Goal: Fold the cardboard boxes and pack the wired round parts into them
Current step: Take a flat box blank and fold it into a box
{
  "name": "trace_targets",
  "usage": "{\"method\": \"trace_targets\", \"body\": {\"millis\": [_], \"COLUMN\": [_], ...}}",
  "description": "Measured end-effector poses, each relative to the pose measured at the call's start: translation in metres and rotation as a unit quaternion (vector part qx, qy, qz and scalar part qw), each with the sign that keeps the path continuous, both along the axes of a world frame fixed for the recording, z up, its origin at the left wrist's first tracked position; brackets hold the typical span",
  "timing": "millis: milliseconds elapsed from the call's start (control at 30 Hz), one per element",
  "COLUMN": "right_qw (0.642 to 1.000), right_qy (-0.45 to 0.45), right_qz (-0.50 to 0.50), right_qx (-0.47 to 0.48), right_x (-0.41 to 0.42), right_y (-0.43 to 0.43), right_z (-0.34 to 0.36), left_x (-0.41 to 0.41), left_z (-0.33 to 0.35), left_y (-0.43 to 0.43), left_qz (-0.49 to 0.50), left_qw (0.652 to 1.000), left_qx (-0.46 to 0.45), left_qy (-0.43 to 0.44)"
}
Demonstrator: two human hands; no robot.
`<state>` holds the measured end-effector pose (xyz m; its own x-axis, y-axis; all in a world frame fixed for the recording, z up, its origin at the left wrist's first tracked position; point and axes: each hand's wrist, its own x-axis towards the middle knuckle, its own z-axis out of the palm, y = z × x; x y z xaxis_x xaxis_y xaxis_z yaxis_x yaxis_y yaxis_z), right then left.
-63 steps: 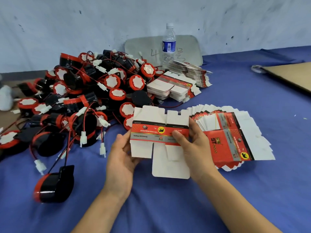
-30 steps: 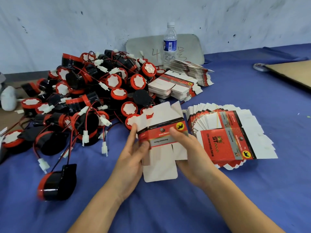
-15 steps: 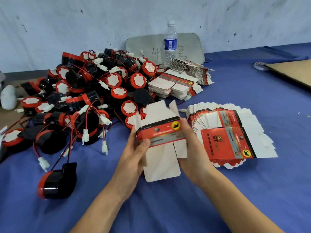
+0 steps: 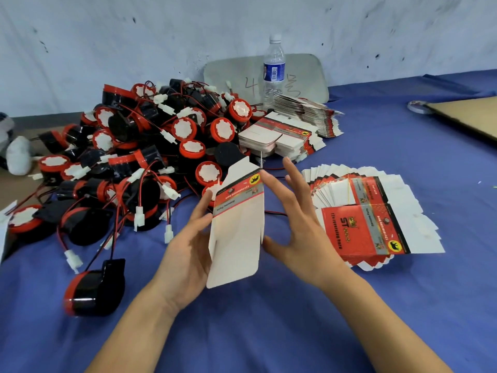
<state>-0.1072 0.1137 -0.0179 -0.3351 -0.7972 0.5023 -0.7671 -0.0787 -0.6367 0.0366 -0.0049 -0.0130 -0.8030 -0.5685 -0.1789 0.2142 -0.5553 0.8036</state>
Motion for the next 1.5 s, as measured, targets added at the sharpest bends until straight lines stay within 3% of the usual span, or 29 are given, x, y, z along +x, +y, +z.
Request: {"method": "trace_targets", "body": {"millis": [333, 433, 567, 700, 1000, 1133, 1233, 1333, 1400, 1500], "right_qw": [1.0, 1.0, 0.981, 0.948, 0.916, 0.91, 0.905, 0.9, 0.896, 0.903], "right_qy": [-0.026, -0.026, -0.19, -0.296, -0.389, -0.409, -0.411, -0.405, -0.406, -0.398], "right_qz": [-0.006, -0.003, 0.028, 0.044, -0.015, 0.018, 0.091, 0.156, 0.173, 0.154], "right_qx": [-0.001, 0.002, -0.034, -0.106, -0.098, -0.069, -0.057, -0.046, -0.04, -0.048], "right_x": [0.002, 0.002, 0.006, 0.01, 0.005, 0.008, 0.017, 0.025, 0.03, 0.037], "right_y": [0.003, 0.002, 0.004, 0.004, 0.005, 0.008, 0.009, 0.009, 0.009, 0.008], "right_z": [0.003, 0.002, 0.005, 0.007, 0.01, 0.01, 0.011, 0.014, 0.016, 0.015], "left_x": [0.007, 0.006, 0.005, 0.0, -0.003, -0.003, -0.006, -0.006, -0.005, -0.004], "left_z": [0.001, 0.0, -0.002, -0.002, -0.003, -0.003, -0.006, -0.009, -0.011, -0.01], "left_y": [-0.004, -0.004, -0.003, 0.003, 0.006, 0.014, 0.027, 0.032, 0.032, 0.033], "left_qz": [-0.03, -0.012, 0.026, 0.041, 0.099, 0.085, 0.046, 0.085, 0.161, 0.275], "left_qw": [0.999, 1.0, 0.994, 0.991, 0.985, 0.981, 0.953, 0.906, 0.854, 0.745], "left_qx": [0.025, -0.028, -0.109, -0.128, -0.138, -0.165, -0.287, -0.413, -0.494, -0.607], "left_qy": [-0.002, -0.002, -0.015, 0.002, 0.026, 0.047, 0.082, 0.036, -0.004, -0.023]}}
